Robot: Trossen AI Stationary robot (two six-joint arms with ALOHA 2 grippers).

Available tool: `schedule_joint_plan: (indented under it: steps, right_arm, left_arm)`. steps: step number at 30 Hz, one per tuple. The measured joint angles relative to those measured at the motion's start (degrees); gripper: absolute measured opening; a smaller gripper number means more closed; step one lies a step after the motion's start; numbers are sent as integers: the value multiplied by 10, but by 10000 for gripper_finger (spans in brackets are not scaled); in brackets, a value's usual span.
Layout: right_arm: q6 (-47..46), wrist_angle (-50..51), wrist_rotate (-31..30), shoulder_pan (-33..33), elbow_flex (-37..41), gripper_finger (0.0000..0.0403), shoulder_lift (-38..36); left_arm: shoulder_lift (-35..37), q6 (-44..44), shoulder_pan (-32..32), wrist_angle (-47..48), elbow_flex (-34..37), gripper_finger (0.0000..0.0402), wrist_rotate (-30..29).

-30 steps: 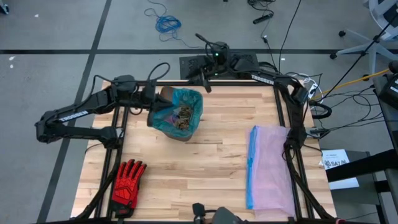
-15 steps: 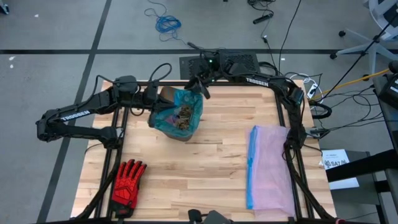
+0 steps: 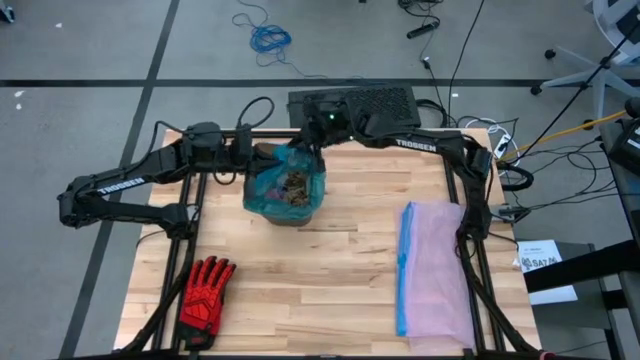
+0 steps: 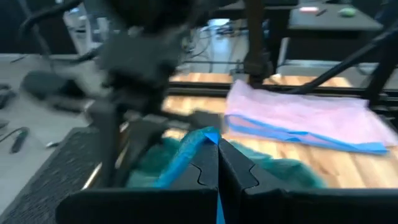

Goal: Place trash/remove bag and relplace
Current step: Remove the blue trash bag from the trash bin

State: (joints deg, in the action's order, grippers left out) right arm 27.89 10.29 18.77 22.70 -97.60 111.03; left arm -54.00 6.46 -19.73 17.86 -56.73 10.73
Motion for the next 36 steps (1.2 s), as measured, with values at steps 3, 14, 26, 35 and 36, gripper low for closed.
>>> schedule_joint_plan:
  steps: [3, 14, 26, 35, 36]
  right_arm:
    - [40, 5, -76, -35, 0, 0, -21]
    - [117, 21, -344, -162, 0, 0, -50]
    - [71, 22, -568, -182, 12, 0, -50]
    - [87, 26, -577, -209, 62, 7, -48]
    - [98, 18, -584, -213, 62, 14, -50]
  left_arm:
    - [0, 0, 0, 10, 0, 0, -27]
    - [5, 0, 0, 47, 0, 0, -65]
    - [47, 0, 46, 91, 0, 0, -218]
    - [63, -1, 79, 126, 0, 0, -306]
    - [63, -1, 81, 129, 0, 0, -306]
